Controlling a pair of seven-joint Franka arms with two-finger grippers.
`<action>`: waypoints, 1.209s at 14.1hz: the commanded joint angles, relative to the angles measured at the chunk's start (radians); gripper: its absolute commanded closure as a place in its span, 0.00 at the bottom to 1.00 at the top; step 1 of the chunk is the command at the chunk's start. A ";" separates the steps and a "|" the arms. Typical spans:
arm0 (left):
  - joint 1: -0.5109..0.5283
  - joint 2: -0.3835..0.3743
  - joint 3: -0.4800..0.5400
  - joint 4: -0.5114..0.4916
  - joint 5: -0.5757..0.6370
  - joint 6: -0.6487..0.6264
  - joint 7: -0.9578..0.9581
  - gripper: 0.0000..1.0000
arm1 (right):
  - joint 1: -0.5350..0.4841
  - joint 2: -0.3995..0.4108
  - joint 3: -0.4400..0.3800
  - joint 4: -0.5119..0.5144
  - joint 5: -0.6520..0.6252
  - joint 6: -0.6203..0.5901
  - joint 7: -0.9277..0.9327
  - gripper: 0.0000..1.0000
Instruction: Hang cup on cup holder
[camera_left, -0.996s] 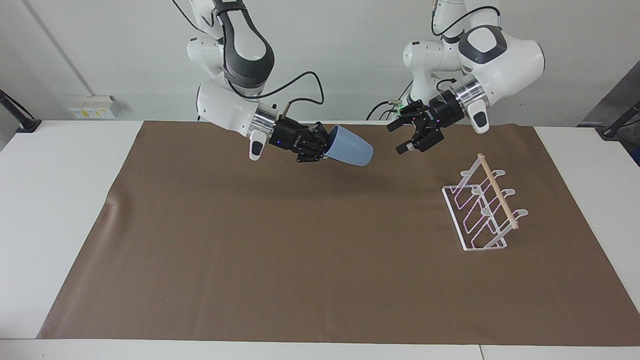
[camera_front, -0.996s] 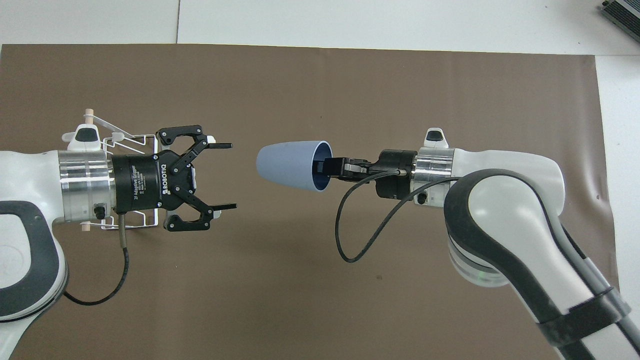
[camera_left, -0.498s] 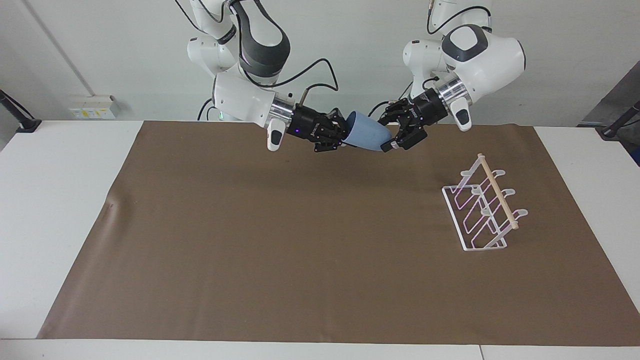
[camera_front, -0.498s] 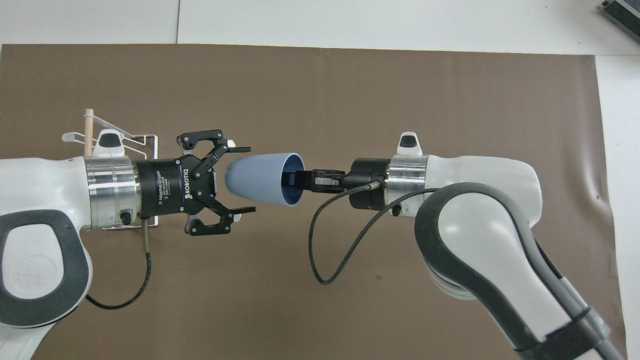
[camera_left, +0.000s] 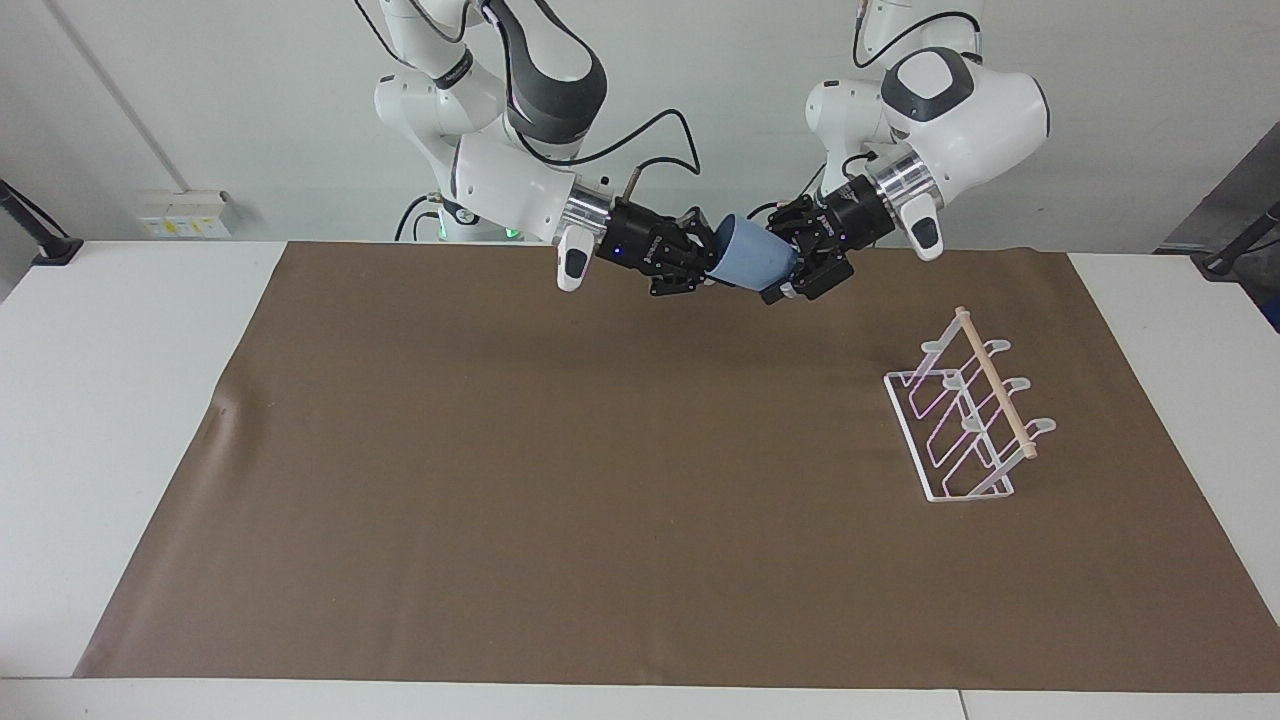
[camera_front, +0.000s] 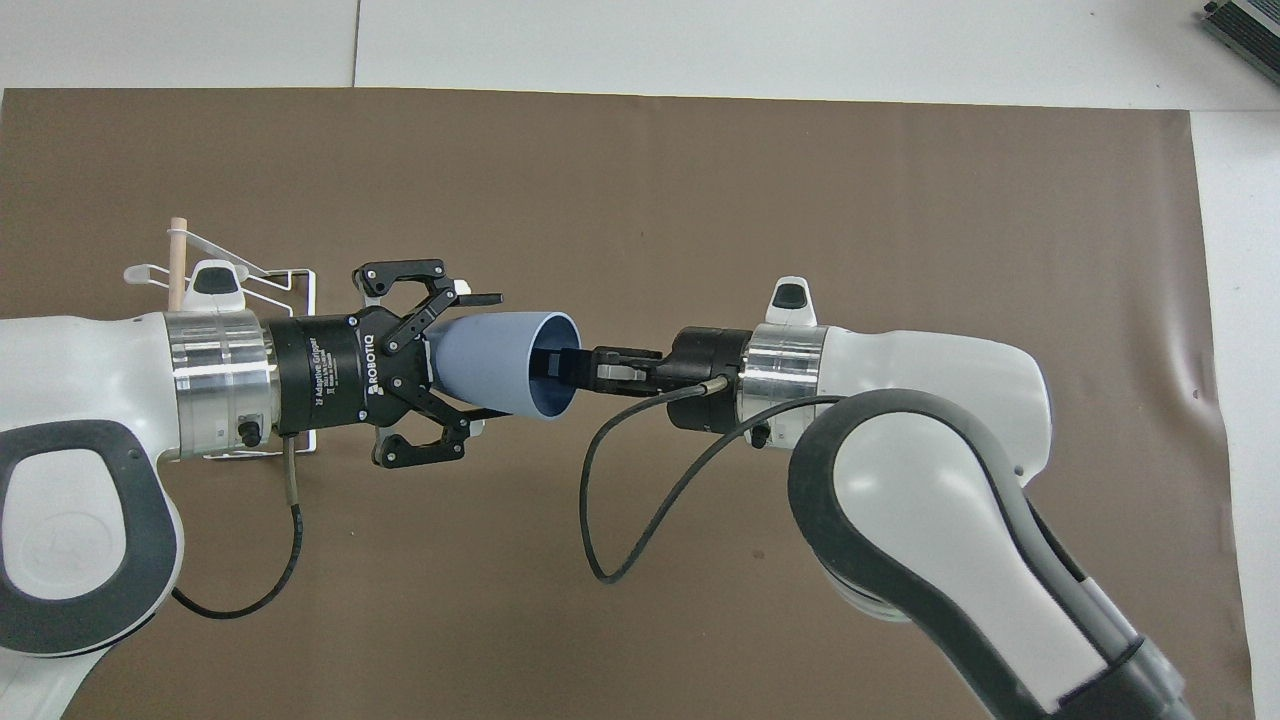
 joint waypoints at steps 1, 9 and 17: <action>-0.023 -0.014 0.008 -0.015 -0.017 0.024 -0.016 1.00 | -0.003 0.006 0.012 0.014 0.039 0.002 -0.011 1.00; -0.019 -0.014 0.008 -0.010 -0.006 0.020 -0.016 1.00 | -0.013 -0.003 0.004 0.017 0.007 0.006 0.113 0.01; -0.006 -0.016 0.011 -0.021 0.119 0.018 -0.019 1.00 | -0.011 -0.006 0.002 0.014 -0.041 0.126 0.118 0.00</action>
